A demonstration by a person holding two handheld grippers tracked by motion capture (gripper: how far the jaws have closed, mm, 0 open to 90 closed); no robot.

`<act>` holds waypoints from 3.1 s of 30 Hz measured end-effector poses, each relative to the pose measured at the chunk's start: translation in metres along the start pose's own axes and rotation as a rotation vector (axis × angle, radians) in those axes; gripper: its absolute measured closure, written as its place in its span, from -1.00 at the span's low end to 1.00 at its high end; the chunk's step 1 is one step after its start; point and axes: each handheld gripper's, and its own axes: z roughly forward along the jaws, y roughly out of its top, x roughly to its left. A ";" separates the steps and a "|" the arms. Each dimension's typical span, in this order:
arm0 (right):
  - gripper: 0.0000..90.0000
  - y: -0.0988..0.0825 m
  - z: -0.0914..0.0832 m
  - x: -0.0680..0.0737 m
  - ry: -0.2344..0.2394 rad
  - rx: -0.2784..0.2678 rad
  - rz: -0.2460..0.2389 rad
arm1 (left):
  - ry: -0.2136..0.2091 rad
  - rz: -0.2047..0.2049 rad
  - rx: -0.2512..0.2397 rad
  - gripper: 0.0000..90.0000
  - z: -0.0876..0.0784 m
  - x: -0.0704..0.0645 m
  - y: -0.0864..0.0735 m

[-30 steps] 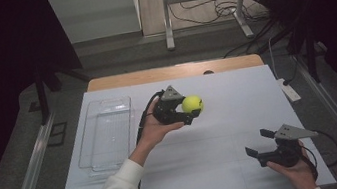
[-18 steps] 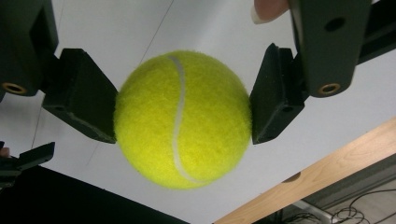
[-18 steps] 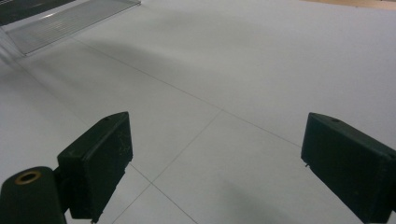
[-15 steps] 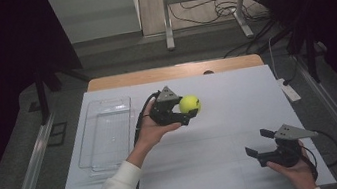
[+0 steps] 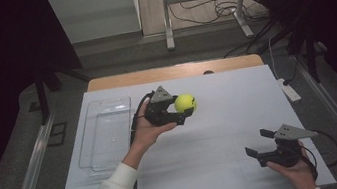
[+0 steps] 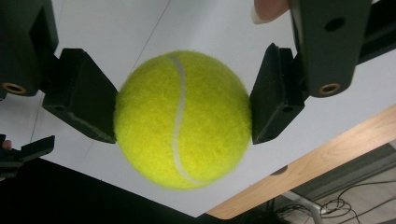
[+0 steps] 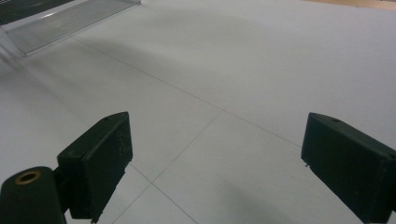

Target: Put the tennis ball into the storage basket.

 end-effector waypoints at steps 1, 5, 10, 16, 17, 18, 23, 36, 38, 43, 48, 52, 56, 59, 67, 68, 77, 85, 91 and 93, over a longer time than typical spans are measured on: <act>-0.80 0.000 0.000 0.000 0.000 0.000 0.000 | 0.000 0.000 0.000 -0.39 0.000 0.000 0.000; -0.80 0.000 0.000 0.000 0.000 0.000 0.000 | 0.005 -0.003 -0.014 -0.39 -0.005 0.001 -0.001; -0.80 0.000 0.000 0.000 0.000 0.000 0.001 | 0.011 -0.007 -0.026 -0.38 -0.012 0.002 -0.004; -0.80 0.000 0.001 0.001 0.000 0.003 -0.001 | 0.023 -0.015 -0.038 -0.38 -0.019 0.005 -0.008; -0.80 0.000 0.001 0.001 0.000 0.003 -0.001 | 0.026 -0.015 -0.041 -0.39 -0.020 0.005 -0.009; -0.80 0.000 0.001 0.001 0.000 0.003 -0.001 | 0.025 -0.018 -0.045 -0.39 -0.021 0.006 -0.009; -0.80 0.000 0.001 0.001 -0.002 0.005 -0.002 | 0.028 -0.021 -0.056 -0.39 -0.026 0.007 -0.011; -0.80 0.000 0.001 0.001 -0.003 0.004 -0.002 | 0.048 -0.028 -0.078 -0.39 -0.038 0.009 -0.015; -0.80 0.000 0.001 0.001 -0.003 0.004 -0.001 | 0.053 -0.031 -0.081 -0.38 -0.040 0.010 -0.016; -0.80 0.000 0.001 0.001 -0.004 0.004 -0.001 | 0.066 -0.041 -0.091 -0.39 -0.045 0.013 -0.019; -0.80 0.000 0.002 0.001 -0.003 0.003 0.000 | 0.077 -0.045 -0.101 -0.39 -0.050 0.015 -0.020; -0.80 0.000 0.002 0.001 -0.005 0.004 -0.001 | 0.080 -0.045 -0.106 -0.38 -0.053 0.016 -0.020; -0.80 0.000 0.001 0.001 -0.004 0.004 -0.001 | 0.085 -0.043 -0.114 -0.39 -0.057 0.016 -0.021; -0.80 0.000 0.001 0.001 -0.003 0.003 0.001 | 0.088 -0.045 -0.118 -0.39 -0.059 0.016 -0.022; -0.80 0.000 0.002 0.001 -0.003 0.003 0.002 | 0.103 -0.051 -0.126 -0.39 -0.067 0.019 -0.026; -0.80 0.000 0.002 0.001 -0.003 0.004 0.002 | 0.104 -0.053 -0.129 -0.39 -0.068 0.020 -0.026; -0.80 0.000 0.001 0.001 -0.003 0.002 0.002 | 0.123 -0.059 -0.137 -0.39 -0.075 0.024 -0.028; -0.80 0.000 0.002 0.001 -0.003 0.001 0.001 | 0.144 -0.063 -0.140 -0.38 -0.083 0.029 -0.031; -0.80 0.001 0.002 0.001 -0.003 0.003 0.005 | 0.160 -0.073 -0.145 -0.38 -0.089 0.033 -0.033; -0.80 0.001 0.002 0.001 -0.005 0.004 0.005 | 0.164 -0.075 -0.146 -0.38 -0.090 0.034 -0.033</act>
